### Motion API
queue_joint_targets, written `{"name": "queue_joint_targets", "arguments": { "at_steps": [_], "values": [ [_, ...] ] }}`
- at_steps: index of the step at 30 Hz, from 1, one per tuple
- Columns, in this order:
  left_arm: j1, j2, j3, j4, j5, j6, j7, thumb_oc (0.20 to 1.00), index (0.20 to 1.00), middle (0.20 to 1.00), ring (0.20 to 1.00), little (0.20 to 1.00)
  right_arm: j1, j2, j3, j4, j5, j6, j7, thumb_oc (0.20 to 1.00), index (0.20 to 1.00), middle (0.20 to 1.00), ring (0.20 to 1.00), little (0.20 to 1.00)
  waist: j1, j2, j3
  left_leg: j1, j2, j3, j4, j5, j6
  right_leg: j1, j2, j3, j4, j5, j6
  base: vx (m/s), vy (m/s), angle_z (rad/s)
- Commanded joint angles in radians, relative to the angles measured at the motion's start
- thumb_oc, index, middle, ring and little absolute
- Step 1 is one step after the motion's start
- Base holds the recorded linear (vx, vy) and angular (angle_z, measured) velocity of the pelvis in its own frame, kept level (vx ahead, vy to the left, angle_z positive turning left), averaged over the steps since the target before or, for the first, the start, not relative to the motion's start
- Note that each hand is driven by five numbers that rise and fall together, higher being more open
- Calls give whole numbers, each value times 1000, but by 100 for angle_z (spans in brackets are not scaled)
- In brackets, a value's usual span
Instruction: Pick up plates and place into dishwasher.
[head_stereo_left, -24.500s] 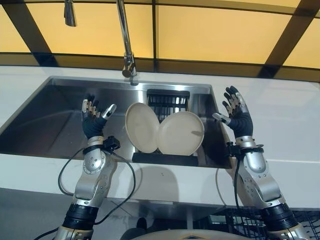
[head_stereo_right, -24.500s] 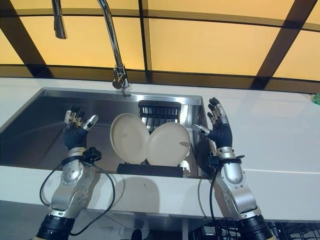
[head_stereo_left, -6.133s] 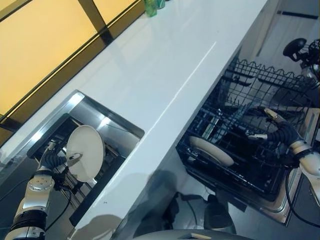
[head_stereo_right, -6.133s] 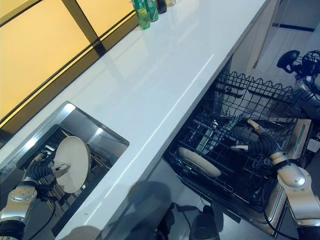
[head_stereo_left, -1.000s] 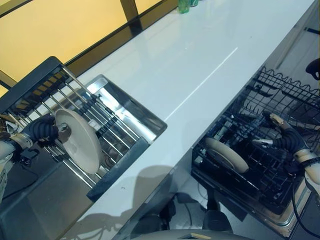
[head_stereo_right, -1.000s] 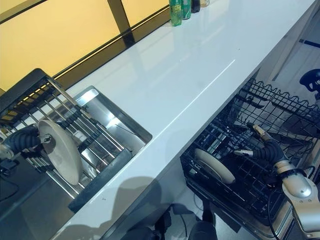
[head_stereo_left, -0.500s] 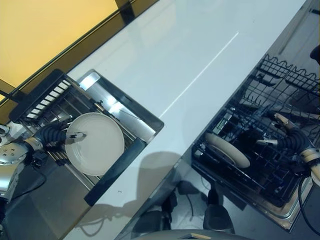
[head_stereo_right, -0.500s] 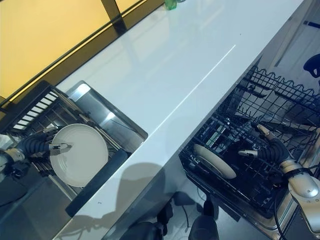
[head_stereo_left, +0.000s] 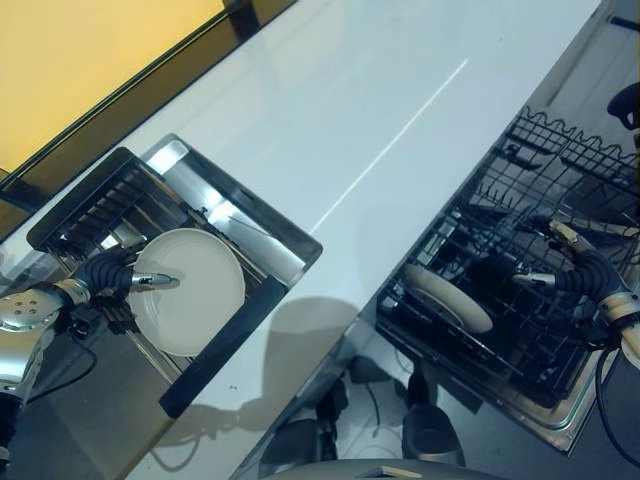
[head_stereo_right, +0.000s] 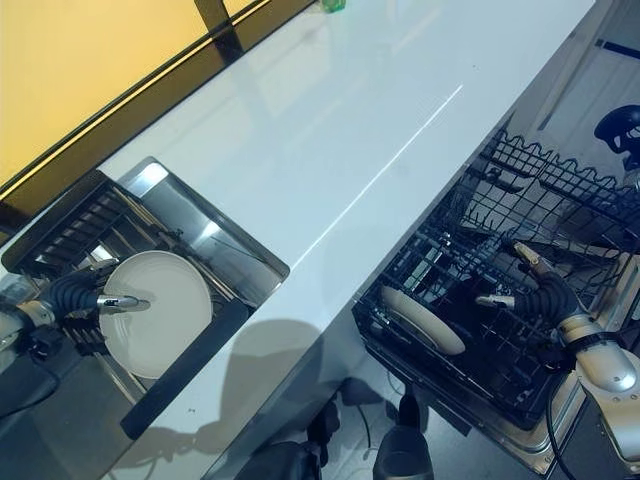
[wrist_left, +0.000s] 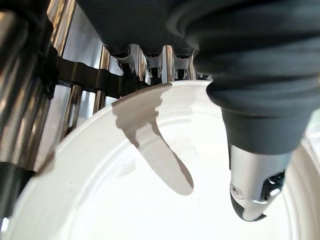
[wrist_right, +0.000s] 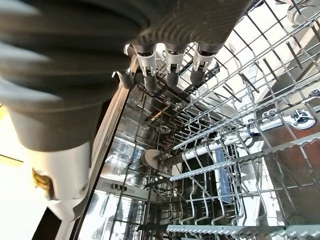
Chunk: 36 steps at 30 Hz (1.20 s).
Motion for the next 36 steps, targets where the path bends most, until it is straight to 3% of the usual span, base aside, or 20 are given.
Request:
{"name": "queue_joint_targets", "arguments": {
  "at_steps": [1,8,12,15,20,29,30,32,36],
  "values": [
    [118,-9,33,-242,85,-92,141,1000,1000,1000,1000,1000,42,-51,-81,-90,68,-36,-9,1000,1000,1000,1000,1000,14,-43,-67,-67,46,0,149,-67,-39,-20,-94,-8,142,-83,52,-18,-37,-1],
    [243,-43,382,-364,406,-121,438,1000,1000,1000,1000,1000,104,71,-161,-121,22,-39,30,1000,1000,1000,1000,1000,68,-57,-87,-83,42,-33,143,-65,-41,-5,-94,-47,132,-92,40,-30,-61,1],
    [279,-83,445,-393,490,-149,504,1000,1000,1000,1000,1000,108,98,-167,-125,9,-38,32,1000,1000,1000,1000,1000,80,-62,-94,-94,46,-43,145,-63,-49,-5,-92,-59,135,-100,35,-15,-31,8],
    [304,-104,470,-434,488,-170,484,1000,1000,1000,1000,1000,115,106,-174,-140,9,-31,28,1000,1000,1000,1000,1000,83,-63,-93,-100,47,-45,150,-64,-53,-9,-89,-59,139,-104,33,-7,-5,1],
    [317,-113,464,-489,542,-184,467,1000,1000,1000,1000,1000,115,113,-166,-154,7,-20,16,1000,1000,1000,1000,1000,86,-67,-88,-103,49,-48,157,-67,-55,-10,-88,-59,144,-105,36,-5,-31,6],
    [278,-104,408,-517,460,-221,367,1000,1000,1000,1000,1000,111,113,-150,-147,5,-27,11,1000,1000,1000,1000,1000,76,-70,-77,-106,55,-40,167,-69,-59,-12,-89,-52,146,-102,44,1,-4,0],
    [266,-104,386,-524,419,-253,327,1000,1000,1000,1000,1000,108,109,-146,-141,6,-33,13,1000,1000,1000,1000,1000,72,-69,-73,-109,55,-39,170,-68,-59,-15,-89,-49,147,-100,44,0,0,0],
    [212,-104,316,-536,327,-237,274,1000,1000,1000,1000,1000,87,91,-125,-128,9,-36,12,1000,1000,1000,1000,1000,62,-66,-62,-114,57,-37,178,-65,-61,-19,-88,-41,151,-97,45,0,0,0],
    [55,-96,133,-461,234,-218,300,1000,1000,1000,1000,1000,8,49,-46,-80,3,-35,-11,1000,1000,1000,1000,1000,35,-61,-37,-114,61,-27,182,-62,-61,-32,-88,-20,158,-94,49,19,69,-8]
  ]
}}
